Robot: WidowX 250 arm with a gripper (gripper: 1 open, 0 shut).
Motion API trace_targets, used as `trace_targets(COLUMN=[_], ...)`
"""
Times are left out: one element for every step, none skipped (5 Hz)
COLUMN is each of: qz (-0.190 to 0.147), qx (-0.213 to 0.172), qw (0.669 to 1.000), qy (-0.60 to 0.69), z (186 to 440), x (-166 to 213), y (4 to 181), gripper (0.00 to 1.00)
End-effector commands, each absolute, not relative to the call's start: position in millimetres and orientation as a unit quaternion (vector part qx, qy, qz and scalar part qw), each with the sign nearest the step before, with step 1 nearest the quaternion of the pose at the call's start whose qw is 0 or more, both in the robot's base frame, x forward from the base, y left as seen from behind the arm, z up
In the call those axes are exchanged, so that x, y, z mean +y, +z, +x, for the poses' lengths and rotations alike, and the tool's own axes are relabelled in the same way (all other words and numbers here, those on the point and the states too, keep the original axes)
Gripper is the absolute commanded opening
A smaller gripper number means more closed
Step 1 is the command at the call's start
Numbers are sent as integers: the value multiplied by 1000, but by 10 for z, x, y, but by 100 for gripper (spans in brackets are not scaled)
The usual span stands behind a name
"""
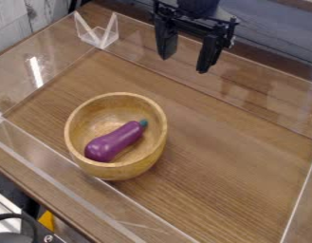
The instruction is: Remove the purple eggplant from inside the brown bowl and put it on the table
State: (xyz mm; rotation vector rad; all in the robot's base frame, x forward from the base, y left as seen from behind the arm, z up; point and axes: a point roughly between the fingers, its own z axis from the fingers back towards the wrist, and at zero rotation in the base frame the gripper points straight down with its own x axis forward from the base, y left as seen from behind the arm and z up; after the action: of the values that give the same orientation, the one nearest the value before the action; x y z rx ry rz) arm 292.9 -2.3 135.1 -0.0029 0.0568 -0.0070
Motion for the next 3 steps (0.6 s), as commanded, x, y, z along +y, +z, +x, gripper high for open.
trace_targets(qz=[-3, -2, -1], qx=[37, 45, 47], qw=[999, 999, 999], qy=[-3, 2, -1], z=[2901, 2740, 2588], x=[-20, 130, 276], y=[1297, 1234, 1208], gripper=[100, 100, 100])
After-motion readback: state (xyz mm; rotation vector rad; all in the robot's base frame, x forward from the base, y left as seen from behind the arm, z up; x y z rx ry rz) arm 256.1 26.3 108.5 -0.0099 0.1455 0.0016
